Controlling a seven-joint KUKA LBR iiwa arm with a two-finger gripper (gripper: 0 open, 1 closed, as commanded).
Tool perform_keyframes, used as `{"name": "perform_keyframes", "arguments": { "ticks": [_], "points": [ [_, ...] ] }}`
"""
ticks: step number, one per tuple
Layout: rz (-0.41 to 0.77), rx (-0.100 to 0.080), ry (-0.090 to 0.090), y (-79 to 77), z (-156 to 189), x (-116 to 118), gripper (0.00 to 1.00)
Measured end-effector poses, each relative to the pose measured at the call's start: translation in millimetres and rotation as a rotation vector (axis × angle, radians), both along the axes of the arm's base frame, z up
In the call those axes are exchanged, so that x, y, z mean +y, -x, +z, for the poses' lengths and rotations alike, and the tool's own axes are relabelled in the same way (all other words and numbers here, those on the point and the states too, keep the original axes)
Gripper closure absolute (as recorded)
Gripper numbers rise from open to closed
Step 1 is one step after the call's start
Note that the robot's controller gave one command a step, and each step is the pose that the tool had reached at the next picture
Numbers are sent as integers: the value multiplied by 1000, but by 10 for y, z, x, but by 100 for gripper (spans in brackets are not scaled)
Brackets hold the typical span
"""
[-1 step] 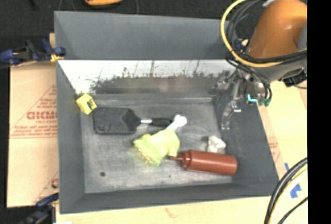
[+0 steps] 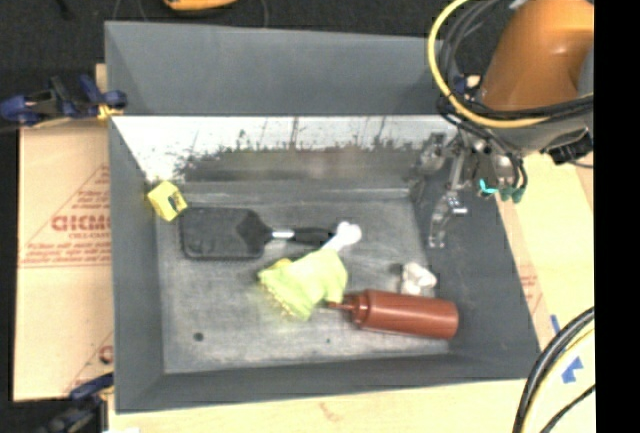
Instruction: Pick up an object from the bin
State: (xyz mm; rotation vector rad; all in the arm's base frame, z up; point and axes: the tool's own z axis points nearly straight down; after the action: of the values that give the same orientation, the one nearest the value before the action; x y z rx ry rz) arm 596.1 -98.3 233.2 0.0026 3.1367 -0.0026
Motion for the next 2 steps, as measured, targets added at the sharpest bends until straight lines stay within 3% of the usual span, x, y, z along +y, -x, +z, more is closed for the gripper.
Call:
{"name": "perform_keyframes", "arguments": {
  "ticks": [1, 2],
  "points": [
    [65, 1, 1, 92, -1387, 133, 100],
    [66, 1, 1, 90, -1385, 133, 100]
  ]
}}
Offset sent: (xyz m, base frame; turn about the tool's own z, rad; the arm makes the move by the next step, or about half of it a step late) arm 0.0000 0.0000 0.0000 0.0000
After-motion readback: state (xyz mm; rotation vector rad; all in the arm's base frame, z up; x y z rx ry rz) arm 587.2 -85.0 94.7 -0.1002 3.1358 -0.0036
